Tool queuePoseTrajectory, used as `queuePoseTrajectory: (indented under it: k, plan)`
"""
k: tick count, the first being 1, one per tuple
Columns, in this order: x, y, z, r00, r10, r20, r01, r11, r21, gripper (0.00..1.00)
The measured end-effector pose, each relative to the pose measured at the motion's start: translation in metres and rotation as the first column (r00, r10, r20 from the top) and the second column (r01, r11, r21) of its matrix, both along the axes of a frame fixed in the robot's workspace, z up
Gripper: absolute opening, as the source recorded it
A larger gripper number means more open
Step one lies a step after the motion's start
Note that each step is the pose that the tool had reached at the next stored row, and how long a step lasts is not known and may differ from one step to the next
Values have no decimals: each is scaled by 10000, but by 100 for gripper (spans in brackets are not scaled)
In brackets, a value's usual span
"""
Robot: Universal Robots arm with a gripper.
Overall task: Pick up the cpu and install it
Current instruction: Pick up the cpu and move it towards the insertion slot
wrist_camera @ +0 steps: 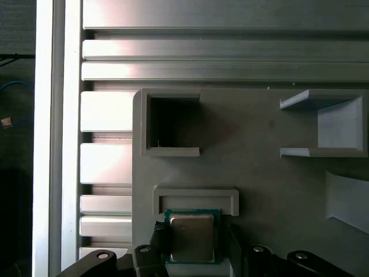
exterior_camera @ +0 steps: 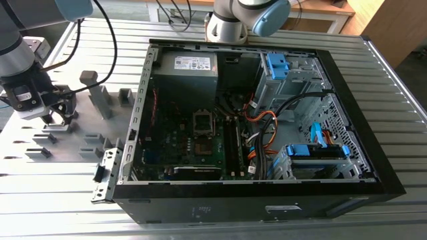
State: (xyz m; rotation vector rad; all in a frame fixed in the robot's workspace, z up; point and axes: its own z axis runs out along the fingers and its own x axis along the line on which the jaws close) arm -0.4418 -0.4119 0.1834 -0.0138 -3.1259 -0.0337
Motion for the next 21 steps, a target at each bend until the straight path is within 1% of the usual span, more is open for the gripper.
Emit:
queuePoseTrajectory:
  k: [11, 13, 14, 21]
  plan:
    - [0, 0, 9, 10000, 0, 3, 0, 10000, 2, 53]
    - [0, 0, 11, 10000, 0, 1, 0, 10000, 1, 55]
    - [0, 0, 12, 10000, 0, 1, 0, 10000, 1, 60]
    - [0, 0, 15, 10000, 0, 2, 0, 10000, 1, 60]
